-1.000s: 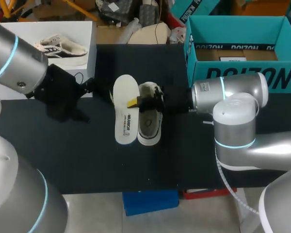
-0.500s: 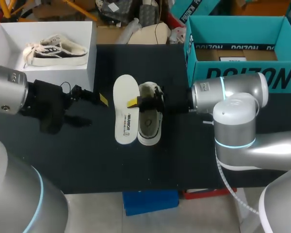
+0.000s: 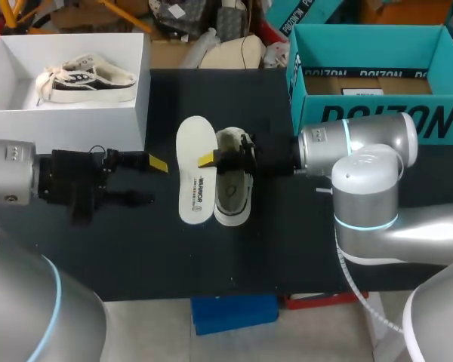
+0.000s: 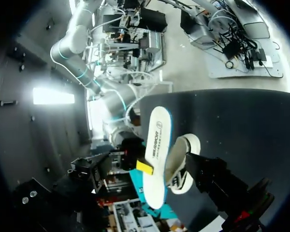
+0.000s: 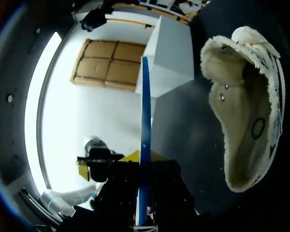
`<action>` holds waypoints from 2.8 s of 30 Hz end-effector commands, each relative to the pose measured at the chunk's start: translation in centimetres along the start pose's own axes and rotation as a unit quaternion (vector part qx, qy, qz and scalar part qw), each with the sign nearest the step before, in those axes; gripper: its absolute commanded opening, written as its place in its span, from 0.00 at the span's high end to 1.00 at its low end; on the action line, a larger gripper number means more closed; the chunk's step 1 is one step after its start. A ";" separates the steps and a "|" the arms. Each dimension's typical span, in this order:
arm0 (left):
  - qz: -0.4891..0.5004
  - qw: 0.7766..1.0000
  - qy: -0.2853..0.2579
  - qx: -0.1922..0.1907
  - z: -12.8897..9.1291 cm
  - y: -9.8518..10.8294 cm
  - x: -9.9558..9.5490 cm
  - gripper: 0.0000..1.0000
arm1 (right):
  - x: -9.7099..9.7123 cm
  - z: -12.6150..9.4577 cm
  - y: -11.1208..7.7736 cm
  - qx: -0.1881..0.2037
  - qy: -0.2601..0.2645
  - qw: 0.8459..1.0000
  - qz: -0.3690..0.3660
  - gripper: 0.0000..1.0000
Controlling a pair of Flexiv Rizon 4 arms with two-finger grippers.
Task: Take the shoe out of the shoebox, open the shoe tongue, remove and reinsert the insole, then place the shoe into the shoebox
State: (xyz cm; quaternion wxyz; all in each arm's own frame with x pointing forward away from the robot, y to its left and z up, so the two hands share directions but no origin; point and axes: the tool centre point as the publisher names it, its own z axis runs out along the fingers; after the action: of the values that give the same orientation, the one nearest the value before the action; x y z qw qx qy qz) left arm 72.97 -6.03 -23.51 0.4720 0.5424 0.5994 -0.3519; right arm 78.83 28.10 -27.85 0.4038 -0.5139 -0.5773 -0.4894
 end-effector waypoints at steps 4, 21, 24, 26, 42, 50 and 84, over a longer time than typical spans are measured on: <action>0.003 0.993 -0.114 0.014 1.8 2.2 1.5 0.00 | 0.0 0.1 0.0 -0.001 0.000 1.000 0.000 1.00; 0.030 0.979 -0.202 0.014 6.3 4.0 2.7 0.58 | 0.0 0.1 0.0 -0.001 0.000 1.000 0.000 1.00; 0.030 0.977 -0.213 0.008 6.4 4.0 2.8 0.60 | 0.0 0.1 0.0 -0.001 0.000 1.000 0.000 1.00; 0.030 0.974 -0.223 0.007 6.4 3.7 2.8 0.62 | 0.0 0.1 0.0 -0.001 0.000 1.000 0.000 1.00; 0.056 0.974 -0.219 0.010 7.0 2.7 1.5 0.80 | 0.0 0.1 0.0 -0.001 0.000 1.000 0.000 1.00; 0.063 0.976 -0.209 0.019 7.7 2.2 1.4 0.86 | 0.0 0.1 0.0 -0.001 0.000 1.000 0.000 1.00; 0.092 0.989 0.076 0.086 5.0 -4.4 5.4 1.00 | 4.3 -7.8 -1.2 -0.126 -0.217 0.959 -0.133 0.00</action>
State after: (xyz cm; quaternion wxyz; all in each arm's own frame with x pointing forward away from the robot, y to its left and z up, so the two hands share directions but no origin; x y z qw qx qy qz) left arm 70.92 -9.65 -31.09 0.4255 0.6479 0.5211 -0.3574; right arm 77.03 21.58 -22.56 0.1386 -0.5681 -0.6472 -0.4891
